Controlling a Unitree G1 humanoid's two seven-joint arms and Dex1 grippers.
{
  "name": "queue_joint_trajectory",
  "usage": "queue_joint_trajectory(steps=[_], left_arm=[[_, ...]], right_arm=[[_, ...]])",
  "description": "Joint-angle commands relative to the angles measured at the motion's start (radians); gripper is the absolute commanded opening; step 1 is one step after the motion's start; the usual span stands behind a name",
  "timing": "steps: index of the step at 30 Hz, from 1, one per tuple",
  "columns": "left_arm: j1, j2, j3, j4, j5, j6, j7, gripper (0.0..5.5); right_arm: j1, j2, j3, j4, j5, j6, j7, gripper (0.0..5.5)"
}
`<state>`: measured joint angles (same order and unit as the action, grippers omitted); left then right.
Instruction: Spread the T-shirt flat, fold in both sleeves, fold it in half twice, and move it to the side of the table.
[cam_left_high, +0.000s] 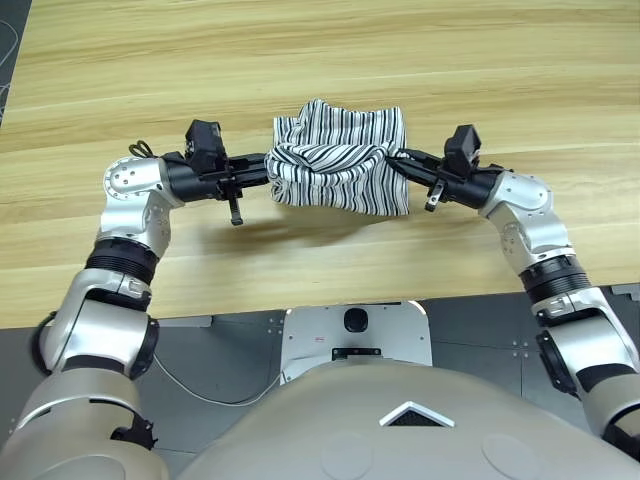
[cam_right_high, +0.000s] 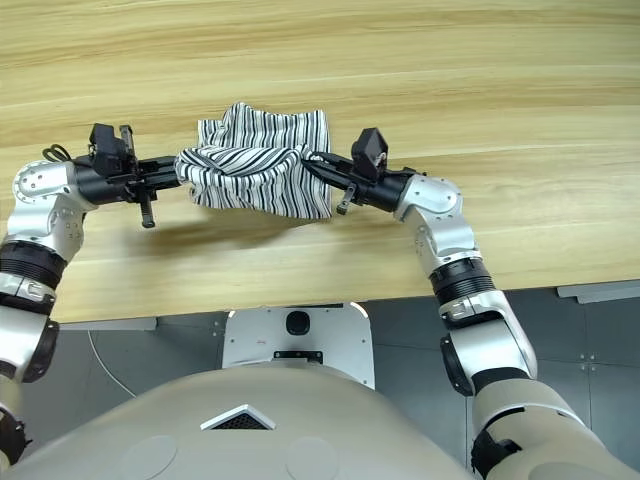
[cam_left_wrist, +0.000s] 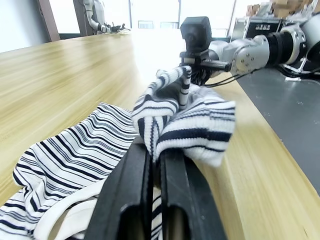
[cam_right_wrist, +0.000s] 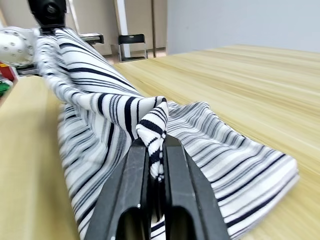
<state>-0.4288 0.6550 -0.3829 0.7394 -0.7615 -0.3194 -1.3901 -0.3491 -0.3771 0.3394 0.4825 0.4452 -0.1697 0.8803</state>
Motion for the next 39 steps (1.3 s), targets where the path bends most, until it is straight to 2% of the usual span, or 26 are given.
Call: queue_joint_trajectory(steps=[1,9,15,21,23,24,28,32,39], left_arm=[[-0.035,-0.101,0.111,0.077,0.081,-0.001,0.061,0.1],[-0.125,-0.225,0.202,0.295,0.358,-0.088,0.27,0.1],[-0.168,-0.251,0.275,0.376,0.449,-0.055,0.338,0.1],[-0.2,-0.281,0.332,0.416,0.506,-0.006,0.43,0.1],[-0.213,-0.296,0.342,0.428,0.528,0.027,0.481,0.55],[-0.219,-0.304,0.346,0.431,0.537,0.04,0.508,0.68],[-0.238,-0.331,0.365,0.442,0.573,0.091,0.611,1.28],[-0.234,-0.343,0.384,0.437,0.588,0.113,0.646,1.9],[-0.242,-0.351,0.436,0.404,0.599,0.076,0.747,3.02]], right_arm=[[-0.065,0.069,-0.064,0.06,-0.097,0.025,-0.147,0.1],[-0.116,0.147,-0.173,0.136,-0.177,-0.011,-0.241,0.1],[-0.138,0.182,-0.188,0.184,-0.242,-0.006,-0.264,0.1],[-0.25,0.236,-0.228,0.405,-0.299,0.055,-0.383,0.1],[-0.279,0.255,-0.248,0.472,-0.3,0.069,-0.397,0.1],[-0.289,0.261,-0.253,0.496,-0.307,0.07,-0.414,0.47],[-0.318,0.29,-0.3,0.541,-0.298,0.067,-0.449,1.11],[-0.325,0.309,-0.351,0.547,-0.283,0.047,-0.469,1.81],[-0.318,0.35,-0.501,0.423,-0.149,-0.12,-0.41,3.1]])
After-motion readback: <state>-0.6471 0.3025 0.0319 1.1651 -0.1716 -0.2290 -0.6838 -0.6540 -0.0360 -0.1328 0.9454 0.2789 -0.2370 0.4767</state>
